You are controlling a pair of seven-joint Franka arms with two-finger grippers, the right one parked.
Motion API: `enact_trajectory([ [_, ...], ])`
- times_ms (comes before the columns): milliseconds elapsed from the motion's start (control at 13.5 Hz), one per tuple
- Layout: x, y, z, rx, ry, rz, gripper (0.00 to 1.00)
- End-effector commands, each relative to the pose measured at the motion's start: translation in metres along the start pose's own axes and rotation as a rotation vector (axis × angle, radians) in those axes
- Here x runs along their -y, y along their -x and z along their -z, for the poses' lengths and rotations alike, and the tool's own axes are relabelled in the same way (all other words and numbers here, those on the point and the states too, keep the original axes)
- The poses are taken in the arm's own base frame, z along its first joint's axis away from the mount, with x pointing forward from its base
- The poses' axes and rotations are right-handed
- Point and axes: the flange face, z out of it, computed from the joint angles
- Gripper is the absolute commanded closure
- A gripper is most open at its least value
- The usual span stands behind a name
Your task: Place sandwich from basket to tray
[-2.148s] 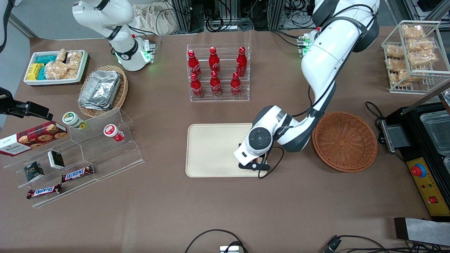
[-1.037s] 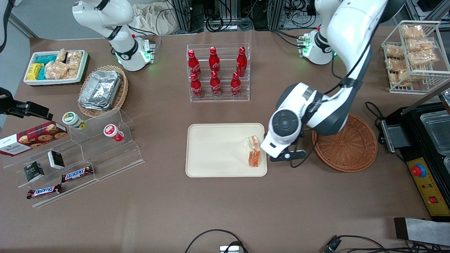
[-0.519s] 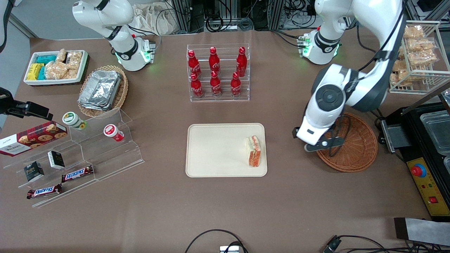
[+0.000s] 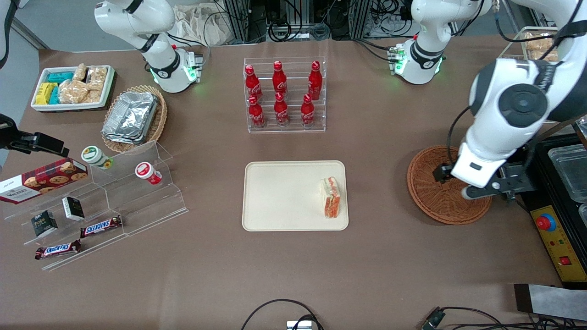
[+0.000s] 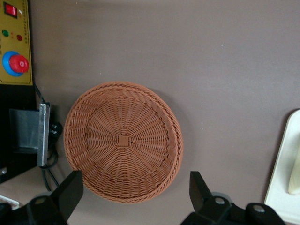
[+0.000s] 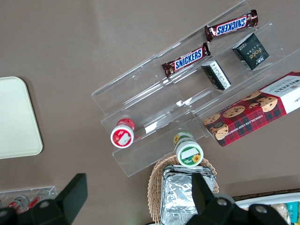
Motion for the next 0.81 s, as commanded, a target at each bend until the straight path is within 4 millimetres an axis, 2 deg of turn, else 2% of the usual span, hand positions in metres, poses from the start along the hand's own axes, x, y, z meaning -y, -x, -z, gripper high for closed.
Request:
enact_trajectory([
  [0, 0.023, -0.018, 0.02, 0.054, 0.06, -0.041, 0.0],
  [296, 0.054, -0.026, 0.027, 0.076, 0.119, -0.08, 0.0],
  [444, 0.078, -0.035, 0.028, 0.101, 0.171, -0.055, 0.0],
  [741, 0.089, -0.039, 0.03, 0.11, 0.186, -0.026, 0.0],
])
